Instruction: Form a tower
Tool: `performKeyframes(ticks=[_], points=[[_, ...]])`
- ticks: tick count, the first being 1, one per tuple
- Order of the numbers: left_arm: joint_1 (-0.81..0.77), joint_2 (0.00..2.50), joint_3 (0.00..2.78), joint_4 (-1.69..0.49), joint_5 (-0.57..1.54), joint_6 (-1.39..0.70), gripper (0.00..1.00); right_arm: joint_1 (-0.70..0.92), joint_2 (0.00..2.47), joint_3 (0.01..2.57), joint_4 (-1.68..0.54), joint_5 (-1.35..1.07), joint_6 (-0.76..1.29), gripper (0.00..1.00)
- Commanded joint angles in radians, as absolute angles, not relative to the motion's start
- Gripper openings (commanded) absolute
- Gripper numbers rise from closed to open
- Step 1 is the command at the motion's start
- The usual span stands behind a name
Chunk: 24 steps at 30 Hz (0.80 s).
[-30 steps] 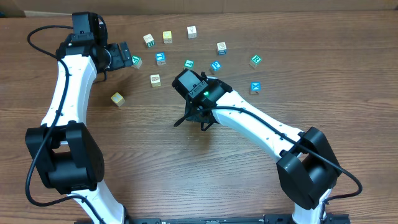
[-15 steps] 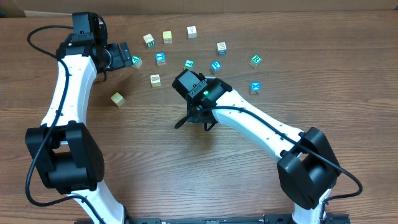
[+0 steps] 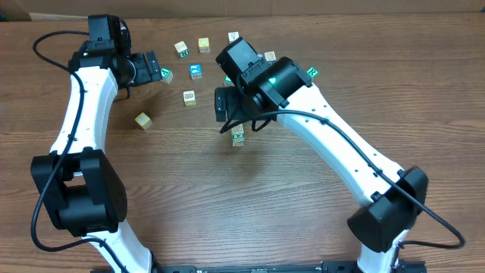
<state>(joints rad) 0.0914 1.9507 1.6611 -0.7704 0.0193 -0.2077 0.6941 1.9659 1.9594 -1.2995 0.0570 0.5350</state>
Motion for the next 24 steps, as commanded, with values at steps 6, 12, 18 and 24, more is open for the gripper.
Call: performKeyframes(ticks=[6, 12, 18, 24], points=[[0.085, 1.923, 1.661, -0.767, 0.019, -0.217, 1.00, 0.701, 2.137, 1.963, -1.322, 0.023, 0.462, 1.00], [0.085, 1.923, 1.661, -0.767, 0.019, -0.217, 0.99, 0.701, 2.191, 1.963, -1.280, 0.023, 0.462, 1.00], [0.085, 1.923, 1.661, -0.767, 0.019, -0.217, 0.99, 0.706, 2.241, 1.944, -1.279, 0.012, 0.462, 0.98], [0.085, 1.923, 1.661, -0.767, 0.019, -0.217, 0.99, 0.714, 2.252, 1.890, -1.206, 0.012, 0.455, 0.94]])
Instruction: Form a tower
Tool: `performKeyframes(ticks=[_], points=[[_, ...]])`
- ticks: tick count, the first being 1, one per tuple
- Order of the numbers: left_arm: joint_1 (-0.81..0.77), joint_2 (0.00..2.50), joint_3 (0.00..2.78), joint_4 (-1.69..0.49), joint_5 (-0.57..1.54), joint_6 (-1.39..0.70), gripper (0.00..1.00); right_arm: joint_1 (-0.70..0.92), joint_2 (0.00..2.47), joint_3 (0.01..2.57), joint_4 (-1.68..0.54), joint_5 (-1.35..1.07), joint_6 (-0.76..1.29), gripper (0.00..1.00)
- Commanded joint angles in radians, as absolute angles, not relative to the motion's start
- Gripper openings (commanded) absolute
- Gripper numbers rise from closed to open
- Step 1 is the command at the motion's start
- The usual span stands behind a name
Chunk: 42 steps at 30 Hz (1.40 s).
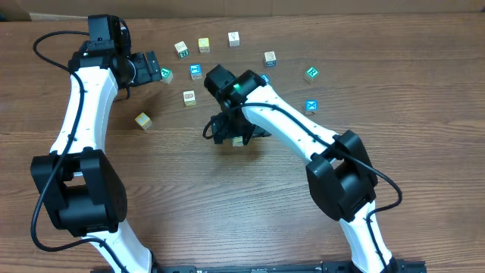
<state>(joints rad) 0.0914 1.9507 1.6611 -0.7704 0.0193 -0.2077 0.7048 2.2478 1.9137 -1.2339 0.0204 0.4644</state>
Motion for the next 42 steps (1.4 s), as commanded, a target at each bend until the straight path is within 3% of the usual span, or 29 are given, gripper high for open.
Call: performKeyframes(ticks=[1, 10, 15, 20, 29, 34, 42], points=[[0.085, 1.923, 1.661, -0.767, 0.019, -0.217, 1.00, 0.714, 2.252, 1.879, -1.195, 0.012, 0.455, 0.93], [0.085, 1.923, 1.661, -0.767, 0.019, -0.217, 1.00, 0.714, 2.252, 1.768, -1.064, 0.015, 0.455, 0.84], [0.085, 1.923, 1.661, -0.767, 0.019, -0.217, 1.00, 0.714, 2.252, 1.768, -1.063, 0.066, 0.455, 0.74], [0.085, 1.923, 1.661, -0.767, 0.019, -0.217, 1.00, 0.714, 2.252, 1.768, -1.064, 0.065, 0.455, 0.53], [0.085, 1.923, 1.661, -0.767, 0.019, -0.217, 1.00, 0.714, 2.252, 1.768, -1.071, 0.066, 0.455, 0.42], [0.085, 1.923, 1.661, -0.767, 0.019, -0.217, 0.99, 0.714, 2.252, 1.768, -1.071, 0.066, 0.455, 0.29], [0.085, 1.923, 1.661, -0.767, 0.019, -0.217, 1.00, 0.714, 2.252, 1.769, -1.073, 0.070, 0.455, 0.25]])
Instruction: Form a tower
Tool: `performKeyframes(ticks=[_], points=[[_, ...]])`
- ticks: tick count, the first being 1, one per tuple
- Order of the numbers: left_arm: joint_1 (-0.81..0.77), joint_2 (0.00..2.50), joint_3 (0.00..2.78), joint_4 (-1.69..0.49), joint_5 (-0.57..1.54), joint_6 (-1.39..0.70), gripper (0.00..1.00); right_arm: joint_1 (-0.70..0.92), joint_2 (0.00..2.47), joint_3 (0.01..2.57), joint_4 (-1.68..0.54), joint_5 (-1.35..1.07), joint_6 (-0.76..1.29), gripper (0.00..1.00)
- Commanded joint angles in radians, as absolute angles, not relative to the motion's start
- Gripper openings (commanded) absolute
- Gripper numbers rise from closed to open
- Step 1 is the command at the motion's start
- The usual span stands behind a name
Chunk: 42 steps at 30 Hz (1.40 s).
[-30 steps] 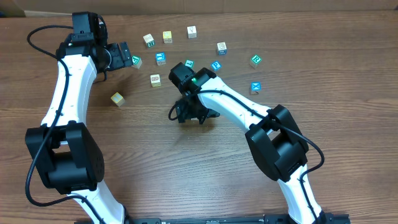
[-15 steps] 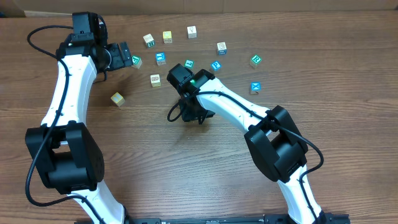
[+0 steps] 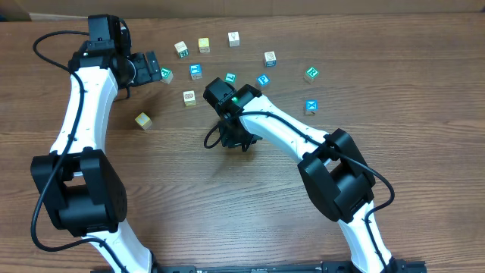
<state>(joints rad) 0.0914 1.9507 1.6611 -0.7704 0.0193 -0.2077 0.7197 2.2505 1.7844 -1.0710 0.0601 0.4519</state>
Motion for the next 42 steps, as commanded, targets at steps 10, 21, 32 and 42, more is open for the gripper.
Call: performKeyframes(ticks=[10, 21, 32, 42], points=[[0.085, 1.923, 1.661, -0.767, 0.019, -0.217, 1.00, 0.714, 2.252, 1.769, -1.068, 0.093, 0.455, 0.39], [0.085, 1.923, 1.661, -0.767, 0.019, -0.217, 1.00, 0.713, 2.242, 1.854, -1.111, 0.093, 0.455, 0.49], [0.085, 1.923, 1.661, -0.767, 0.019, -0.217, 1.00, 0.712, 2.236, 1.992, -1.229, 0.088, 0.455, 1.00], [0.085, 1.923, 1.661, -0.767, 0.019, -0.217, 0.99, 0.712, 2.237, 1.947, -1.222, 0.123, 0.603, 0.82]])
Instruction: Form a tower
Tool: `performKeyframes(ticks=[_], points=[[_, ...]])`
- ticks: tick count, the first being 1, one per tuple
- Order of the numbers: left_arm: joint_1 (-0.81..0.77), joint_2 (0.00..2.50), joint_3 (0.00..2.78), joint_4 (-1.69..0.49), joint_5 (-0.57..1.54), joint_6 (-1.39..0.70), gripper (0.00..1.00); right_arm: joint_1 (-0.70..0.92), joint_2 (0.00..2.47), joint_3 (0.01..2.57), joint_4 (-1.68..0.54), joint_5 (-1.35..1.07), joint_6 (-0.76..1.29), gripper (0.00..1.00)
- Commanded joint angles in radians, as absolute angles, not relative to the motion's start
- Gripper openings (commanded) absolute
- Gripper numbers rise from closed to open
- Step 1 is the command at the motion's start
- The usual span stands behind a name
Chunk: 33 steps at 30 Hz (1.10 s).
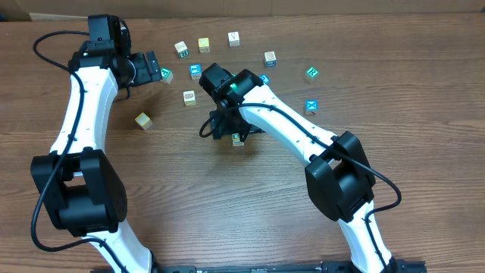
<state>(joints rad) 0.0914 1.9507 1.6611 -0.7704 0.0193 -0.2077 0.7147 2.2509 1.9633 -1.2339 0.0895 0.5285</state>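
Note:
A small stack of blocks [238, 139] stands at the table's middle, showing just below my right gripper [226, 127]. The right wrist leans over the stack and hides the fingers, so their state cannot be told. Loose blocks lie behind it: a tan block [189, 97], a blue block [195, 71] and a yellow block [143, 120]. My left gripper [151, 68] rests at the far left with a green block [165, 74] at its fingertips; whether it grips the block cannot be told.
More loose blocks are scattered along the back: cream ones [182, 48], [204, 45], [233, 38], [270, 58], and teal and blue ones [311, 73], [311, 106]. The right arm's forearm [288, 125] crosses the middle of the table.
The right wrist has shifted slightly, so the stack that it covered now shows below it. The arm now hides the green block behind it. The left arm has not moved.
The right gripper first hung above the stack with its arm reaching from the right. Then it was low beside the stack with the arm swung round. After that it covered the stack entirely, and now the stack shows again. The left arm stayed still throughout.

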Motion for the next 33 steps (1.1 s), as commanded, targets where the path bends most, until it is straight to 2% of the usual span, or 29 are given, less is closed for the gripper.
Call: performKeyframes(ticks=[1, 10, 16, 29, 33], points=[[0.084, 1.923, 1.661, -0.767, 0.019, -0.217, 0.99, 0.714, 2.237, 1.939, -1.216, 0.123, 0.604, 0.81], [0.085, 1.923, 1.661, -0.767, 0.019, -0.217, 1.00, 0.723, 2.237, 1.877, -1.151, 0.123, 0.603, 0.78], [0.085, 1.923, 1.661, -0.767, 0.019, -0.217, 1.00, 0.740, 2.237, 1.856, -1.115, 0.123, 0.603, 0.68], [0.085, 1.923, 1.661, -0.767, 0.019, -0.217, 1.00, 0.760, 2.237, 1.810, -1.081, 0.187, 0.633, 0.66], [0.084, 1.923, 1.661, -0.767, 0.019, -0.217, 1.00, 0.756, 2.237, 1.799, -1.071, 0.195, 0.632, 0.58]])
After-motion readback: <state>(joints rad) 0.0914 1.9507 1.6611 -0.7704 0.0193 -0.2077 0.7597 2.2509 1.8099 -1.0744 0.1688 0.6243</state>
